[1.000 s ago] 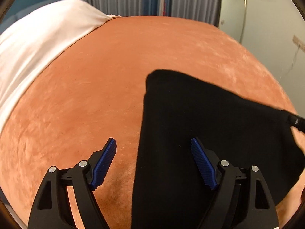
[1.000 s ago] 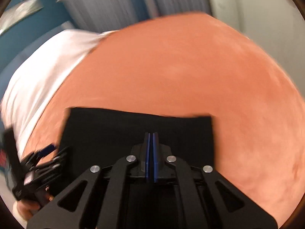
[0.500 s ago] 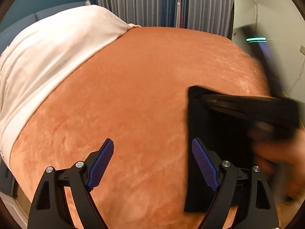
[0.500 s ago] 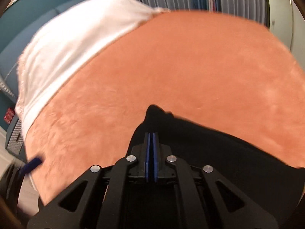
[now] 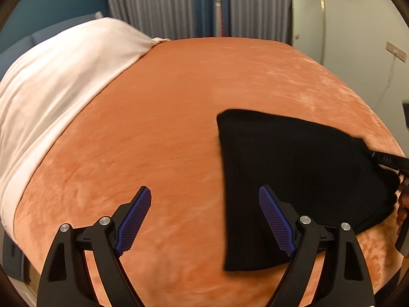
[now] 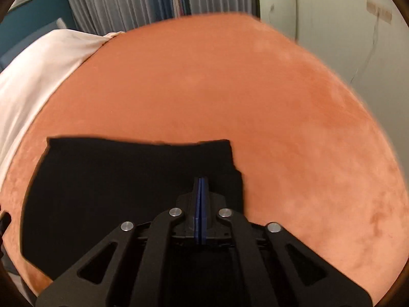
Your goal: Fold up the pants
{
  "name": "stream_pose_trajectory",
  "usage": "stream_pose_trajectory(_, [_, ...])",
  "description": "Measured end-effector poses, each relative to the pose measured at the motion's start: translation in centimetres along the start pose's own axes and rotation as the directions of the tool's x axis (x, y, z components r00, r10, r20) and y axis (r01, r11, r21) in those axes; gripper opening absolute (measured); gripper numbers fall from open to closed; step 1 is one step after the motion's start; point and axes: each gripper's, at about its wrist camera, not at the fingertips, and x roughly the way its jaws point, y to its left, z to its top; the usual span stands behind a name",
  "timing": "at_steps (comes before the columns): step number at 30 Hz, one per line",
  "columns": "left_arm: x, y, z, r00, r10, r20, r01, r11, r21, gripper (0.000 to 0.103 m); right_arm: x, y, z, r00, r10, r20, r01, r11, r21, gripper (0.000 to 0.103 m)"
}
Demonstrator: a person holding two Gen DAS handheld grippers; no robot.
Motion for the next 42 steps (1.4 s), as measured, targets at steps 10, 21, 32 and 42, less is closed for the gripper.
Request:
stream_pose_trajectory(10, [0.4,-5.9,-0.8,0.999,0.025,-0.02,-0.023,0.994,0.11,0.087,-4.4,-1.1,-5.6,0.998,-0.056,0.042,0.06,0.991,-0.117,0.003])
stream_pose_trajectory(21, [0.3,-6.8,-2.8,0.997,0.039,-0.064,-0.031,0.992,0.118,0.087,-9.4,0.1,-8.6,0.992,0.111,0.058,-0.102,0.985,-0.14,0.009])
stream_pose_trajectory(32, [-0.3,-8.0,-3.6,0.997,0.042,-0.064,-0.033,0.989,0.144,0.087,-10.7,-0.1,-8.9,0.973,0.207,0.099,-0.198,0.976,-0.093,0.051])
stream_pose_trajectory(42, [0.9,-8.6,-4.1,0.994,0.066,-0.083,-0.051,0.984,0.171,0.092,-11.2,1.3,-9.0,0.964,0.213,0.157,-0.193,0.972,-0.131,0.023])
